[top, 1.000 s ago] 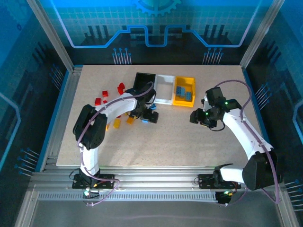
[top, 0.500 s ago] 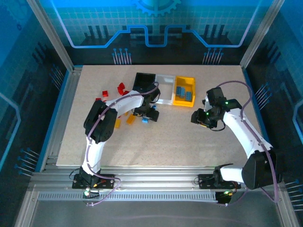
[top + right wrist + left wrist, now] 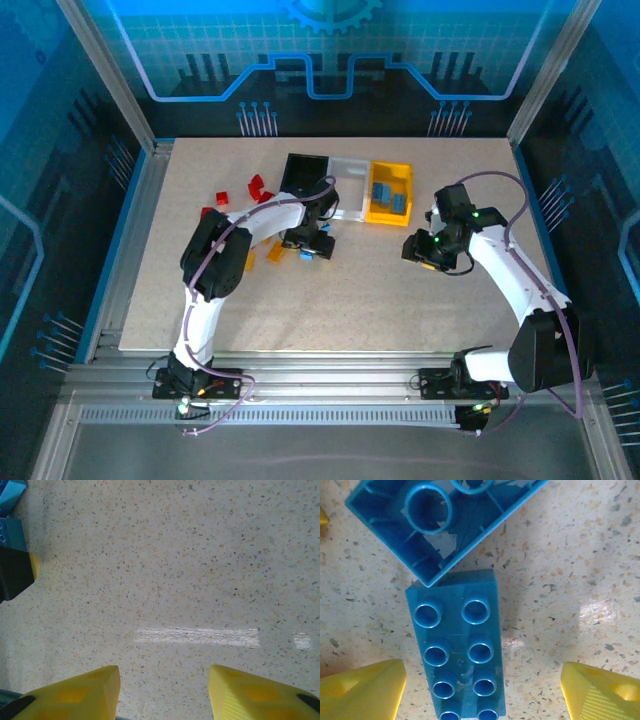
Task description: Sort the legos into containers by color
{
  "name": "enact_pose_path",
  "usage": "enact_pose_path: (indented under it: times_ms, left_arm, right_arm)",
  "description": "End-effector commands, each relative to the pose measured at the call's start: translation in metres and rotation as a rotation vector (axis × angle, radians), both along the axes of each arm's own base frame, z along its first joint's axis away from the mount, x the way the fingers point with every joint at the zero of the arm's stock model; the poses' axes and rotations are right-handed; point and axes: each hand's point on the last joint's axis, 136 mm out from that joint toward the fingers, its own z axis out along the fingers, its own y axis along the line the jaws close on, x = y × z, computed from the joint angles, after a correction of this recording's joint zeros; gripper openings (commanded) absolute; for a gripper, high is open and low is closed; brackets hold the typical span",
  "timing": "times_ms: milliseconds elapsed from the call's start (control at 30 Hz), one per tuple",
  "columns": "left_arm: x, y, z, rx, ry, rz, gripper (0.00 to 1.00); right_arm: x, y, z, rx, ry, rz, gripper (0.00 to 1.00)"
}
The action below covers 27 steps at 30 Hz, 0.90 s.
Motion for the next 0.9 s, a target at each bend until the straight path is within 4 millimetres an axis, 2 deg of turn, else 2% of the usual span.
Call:
enact_pose_path:
  times_ms: [0, 533, 867]
  left_arm:
    - [-0.004, 0.001, -0.006, -0.008, 0.045, 0.036, 0.80]
    - [-0.009, 0.010, -0.017, -0.014, 0.072, 0.069, 0.73]
    - [-0.010, 0.014, -0.019, -0.029, 0.066, 0.063, 0.60]
  right_arm:
    - [-0.003, 0.000, -0.005, 0.013, 0.021, 0.003, 0.51]
    - [-0.007, 0.005, -0.008, 0.043, 0.023, -0.018, 0.50]
    - [-0.001, 0.018, -0.008, 0.029, 0.033, 0.019, 0.50]
